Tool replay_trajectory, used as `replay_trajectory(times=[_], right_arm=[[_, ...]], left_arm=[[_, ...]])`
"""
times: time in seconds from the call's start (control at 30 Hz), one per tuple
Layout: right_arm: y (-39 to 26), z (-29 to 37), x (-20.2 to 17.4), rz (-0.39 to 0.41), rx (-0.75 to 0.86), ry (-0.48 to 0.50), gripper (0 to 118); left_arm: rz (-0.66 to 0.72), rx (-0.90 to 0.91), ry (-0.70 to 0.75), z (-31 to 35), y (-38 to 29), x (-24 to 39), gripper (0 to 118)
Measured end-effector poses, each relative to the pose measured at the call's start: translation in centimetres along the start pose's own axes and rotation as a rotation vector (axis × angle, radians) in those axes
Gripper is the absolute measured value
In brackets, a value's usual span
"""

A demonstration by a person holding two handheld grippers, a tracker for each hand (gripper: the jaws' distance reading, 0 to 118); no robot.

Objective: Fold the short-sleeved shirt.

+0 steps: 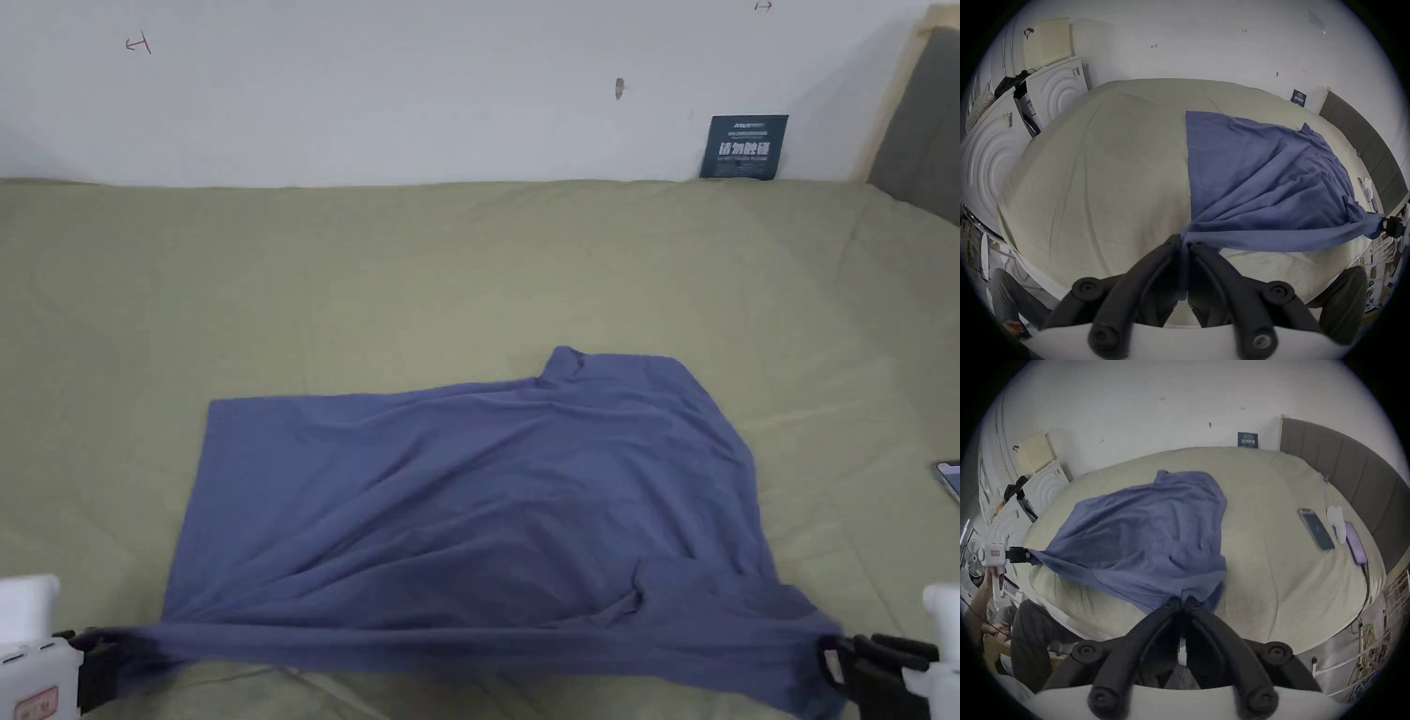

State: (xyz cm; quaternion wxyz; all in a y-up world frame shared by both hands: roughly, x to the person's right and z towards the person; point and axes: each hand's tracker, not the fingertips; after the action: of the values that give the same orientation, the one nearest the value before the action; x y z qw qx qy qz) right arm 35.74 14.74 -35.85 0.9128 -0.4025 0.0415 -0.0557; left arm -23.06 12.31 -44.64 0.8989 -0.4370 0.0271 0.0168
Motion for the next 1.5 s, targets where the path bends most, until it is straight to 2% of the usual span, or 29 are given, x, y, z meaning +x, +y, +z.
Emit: replay_trajectory(times=[0.2, 0.43, 0.73, 0.77, 0.8, 0.83, 0.87, 0.9, 1.0, 1.03, 1.07, 1.1, 1.13, 1.2, 1.3, 1.37, 1.4, 1.47, 1.5], right_arm=[[6.4, -2.1, 0.0, 0.072, 0.05, -0.023, 6], [13.7, -8.5, 0.0, 0.111, 0.038, -0.043, 6], [16.1, -17.8, 1.8, 0.117, -0.122, -0.085, 6], [16.0, -18.2, 2.0, 0.102, -0.129, -0.087, 15], [15.8, -18.3, 2.2, 0.07, -0.157, -0.087, 40], [15.6, -18.3, 2.4, 0.041, -0.172, -0.088, 77], [15.2, -18.0, 2.5, 0.04, -0.159, -0.084, 104], [14.6, -17.3, 2.5, 0.035, -0.149, -0.079, 105], [12.7, -14.5, 2.6, -0.032, -0.102, -0.037, 104], [11.8, -13.5, 2.6, -0.046, -0.107, -0.03, 103], [11.0, -12.7, 2.4, -0.051, -0.104, -0.028, 83], [10.0, -11.9, 2.2, -0.07, -0.084, -0.016, 39], [9.2, -11.1, 2.1, -0.082, -0.059, -0.012, 2], [7.3, -10.4, 1.9, -0.073, -0.045, -0.045, 1], [5.6, -9.3, 3.0, -0.109, -0.056, -0.024, 1], [4.7, -9.3, 2.2, -0.1, -0.06, -0.035, 1], [4.2, -9.1, 2.5, -0.096, -0.068, -0.034, 1], [4.7, -9.2, 2.0, -0.097, -0.074, -0.031, 1], [4.5, -9.1, 2.2, -0.097, -0.074, -0.031, 1]], left_arm=[[-0.038, 0.035, -0.014, -0.8, 4.4, 0.4, 4], [-0.022, 0.009, -0.028, -5.8, 9.3, 1.3, 4], [-0.025, -0.08, -0.043, -13.7, 12.4, 1.9, 7], [-0.018, -0.086, -0.059, -14.2, 12.5, 1.9, 32], [-0.004, -0.085, -0.065, -14.7, 12.4, 1.8, 76], [0.004, -0.085, -0.067, -14.9, 12.4, 1.6, 115], [0.013, -0.095, -0.062, -15.1, 12.2, 1.5, 113], [0.037, -0.041, -0.071, -13.2, 11.1, 2.0, 107], [0.029, -0.063, -0.066, -9.6, 10.1, 2.3, 101], [0.023, -0.034, -0.035, -8.2, 9.9, 2.5, 89], [0.006, -0.021, -0.017, -6.9, 9.4, 2.7, 45], [-0.014, -0.001, -0.003, -5.6, 8.8, 3.0, 0], [-0.024, -0.008, 0.007, -6.5, 7.9, 2.2, 0], [-0.008, -0.016, 0.009, -8.2, 6.1, 0.7, 0], [0.061, -0.048, -0.047, -7.2, 4.2, 0.7, 0], [0.078, -0.049, -0.043, -7.2, 3.7, 0.8, 0], [0.094, -0.062, -0.053, -7.2, 4.3, 0.8, 22], [0.12, -0.108, -0.074, -8.5, 5.3, 1.0, 118], [0.124, -0.062, -0.082, -7.9, 5.3, 1.3, 112]])
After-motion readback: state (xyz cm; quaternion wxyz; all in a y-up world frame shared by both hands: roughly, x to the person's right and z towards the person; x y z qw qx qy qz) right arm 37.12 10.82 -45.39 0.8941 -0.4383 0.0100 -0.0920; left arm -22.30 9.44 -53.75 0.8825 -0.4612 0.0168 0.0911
